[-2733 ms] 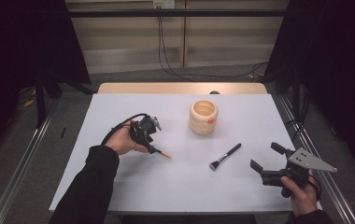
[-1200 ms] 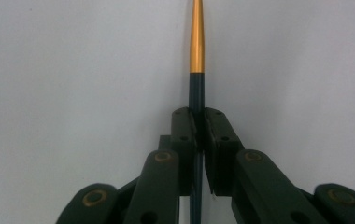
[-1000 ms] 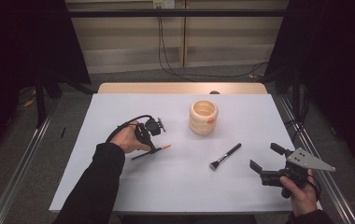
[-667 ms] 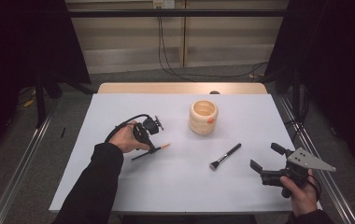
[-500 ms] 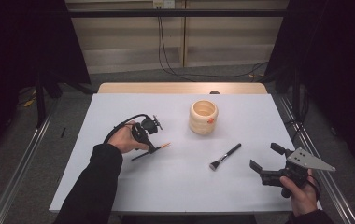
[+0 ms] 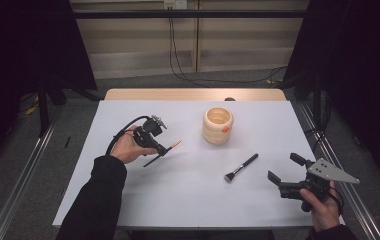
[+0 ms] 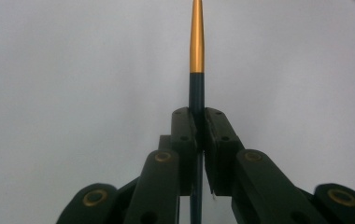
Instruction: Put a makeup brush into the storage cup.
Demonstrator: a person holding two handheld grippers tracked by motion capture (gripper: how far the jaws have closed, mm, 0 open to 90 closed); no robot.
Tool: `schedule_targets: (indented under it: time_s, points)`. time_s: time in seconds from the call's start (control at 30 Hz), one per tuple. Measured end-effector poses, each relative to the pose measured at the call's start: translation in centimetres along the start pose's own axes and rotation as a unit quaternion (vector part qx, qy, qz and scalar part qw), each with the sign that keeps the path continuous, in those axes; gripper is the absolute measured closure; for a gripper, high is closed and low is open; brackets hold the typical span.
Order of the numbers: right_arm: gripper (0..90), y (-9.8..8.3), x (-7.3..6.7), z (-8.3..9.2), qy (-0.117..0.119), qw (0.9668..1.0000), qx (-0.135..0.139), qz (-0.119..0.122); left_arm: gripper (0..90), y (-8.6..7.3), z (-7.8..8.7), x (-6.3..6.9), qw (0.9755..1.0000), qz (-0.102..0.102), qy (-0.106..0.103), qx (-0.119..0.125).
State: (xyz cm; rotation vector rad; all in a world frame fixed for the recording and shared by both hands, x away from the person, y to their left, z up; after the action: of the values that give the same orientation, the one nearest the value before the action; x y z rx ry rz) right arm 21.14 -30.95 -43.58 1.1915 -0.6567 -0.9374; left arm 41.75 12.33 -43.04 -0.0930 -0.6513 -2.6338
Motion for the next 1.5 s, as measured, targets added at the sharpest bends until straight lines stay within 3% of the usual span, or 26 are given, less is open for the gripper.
schedule_targets:
  time_s: [0.2, 0.23, 0.3, 0.33, 0.4, 0.43, 0.5, 0.53, 0.57, 0.7, 0.9, 0.97, 1.03, 1.1, 1.13, 1.17, 1.23, 1.4, 1.5]
  points:
    - [0.1, 0.0, 0.0, 0.0, 0.0, 1.0, 0.0, 0.0, 83.6, -0.3, 1.0, 0.1, 0.9991, 0.011, 0.001, 0.042]
    - [0.1, 0.0, 0.0, 0.0, 0.0, 1.0, 0.0, -0.001, 83.6, -0.3, 0.7, 0.6, 0.9963, 0.048, 0.002, 0.071]
    - [0.1, 0.0, 0.0, 0.0, 0.0, 1.0, 0.0, 0.0, 83.6, -0.4, 1.0, 0.5, 0.997, 0.034, 0.006, 0.07]
    - [0.1, 0.0, 0.0, 0.0, 0.002, 1.0, 0.0, 0.0, 83.6, -0.5, 0.9, 0.5, 0.9955, 0.049, 0.005, 0.081]
    - [0.1, 0.0, 0.0, 0.0, 0.002, 1.0, 0.001, 0.0, 83.6, -0.7, 0.9, 0.5, 0.9952, 0.052, 0.012, 0.082]
    - [0.1, 0.0, 0.0, 0.0, 0.002, 1.0, 0.002, -0.001, 83.6, -0.9, 1.1, 0.3, 0.9967, 0.035, 0.019, 0.072]
    - [0.1, 0.0, -0.1, 0.0, 0.004, 1.0, 0.001, -0.001, 83.6, -1.2, 1.3, 0.3, 0.9956, 0.029, 0.02, 0.087]
    - [0.1, 0.0, 0.0, 0.0, 0.002, 1.0, 0.002, 0.0, 83.6, -1.2, 1.2, 0.6, 0.9925, 0.045, 0.017, 0.112]
    - [0.1, 0.0, 0.0, 0.0, 0.002, 1.0, 0.002, -0.001, 83.6, -1.3, 1.3, 0.8, 0.9909, 0.046, 0.019, 0.125]
    - [0.1, 0.0, -0.1, 0.0, 0.005, 1.0, 0.001, 0.0, 83.5, -1.6, 1.8, 1.1, 0.9875, 0.042, 0.022, 0.15]
    - [0.1, 0.0, 0.0, 0.0, 0.006, 1.0, 0.003, 0.001, 83.5, -2.3, 2.4, 1.6, 0.9794, 0.045, 0.021, 0.196]
    - [0.1, 0.0, 0.0, 0.0, 0.003, 1.0, 0.001, 0.0, 83.5, -2.4, 2.7, 1.9, 0.9764, 0.044, 0.028, 0.209]
    - [0.1, 0.0, -0.1, 0.0, 0.005, 1.0, 0.002, 0.0, 83.5, -2.4, 3.0, 2.2, 0.9711, 0.044, 0.027, 0.233]
    - [0.1, 0.0, -0.1, 0.0, 0.004, 1.0, 0.001, 0.0, 83.5, -2.4, 3.5, 2.4, 0.9685, 0.041, 0.031, 0.244]
    - [0.1, 0.0, -0.1, 0.0, 0.004, 1.0, 0.002, 0.0, 83.5, -2.4, 3.7, 2.6, 0.9643, 0.042, 0.036, 0.259]
    - [0.1, 0.0, -0.1, 0.0, 0.006, 1.0, 0.003, 0.001, 83.5, -2.4, 3.9, 2.7, 0.963, 0.039, 0.034, 0.264]
    - [0.1, 0.0, -0.1, 0.0, 0.007, 1.0, 0.002, 0.0, 83.5, -2.5, 4.3, 3.0, 0.956, 0.039, 0.037, 0.288]
    - [0.1, 0.0, -0.1, 0.0, 0.004, 1.0, 0.002, 0.001, 83.5, -2.6, 4.5, 3.6, 0.9438, 0.046, 0.056, 0.323]
    - [0.1, 0.0, -0.1, 0.0, 0.002, 1.0, 0.002, -0.001, 83.5, -2.6, 4.8, 4.0, 0.9334, 0.047, 0.06, 0.351]
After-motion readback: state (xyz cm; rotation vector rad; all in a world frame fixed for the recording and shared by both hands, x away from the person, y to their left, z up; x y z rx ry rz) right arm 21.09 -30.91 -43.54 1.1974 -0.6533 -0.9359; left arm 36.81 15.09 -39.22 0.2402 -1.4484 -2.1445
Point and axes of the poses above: each handheld gripper's, and its own axes: z roughly backward along the jaws, y roughly out of its top, x roughly to its right, the point moved 1 cm from there along -z, roughly forward along the jaws, and after that the axes turned 1 degree about -z, right-handed, at the moved point
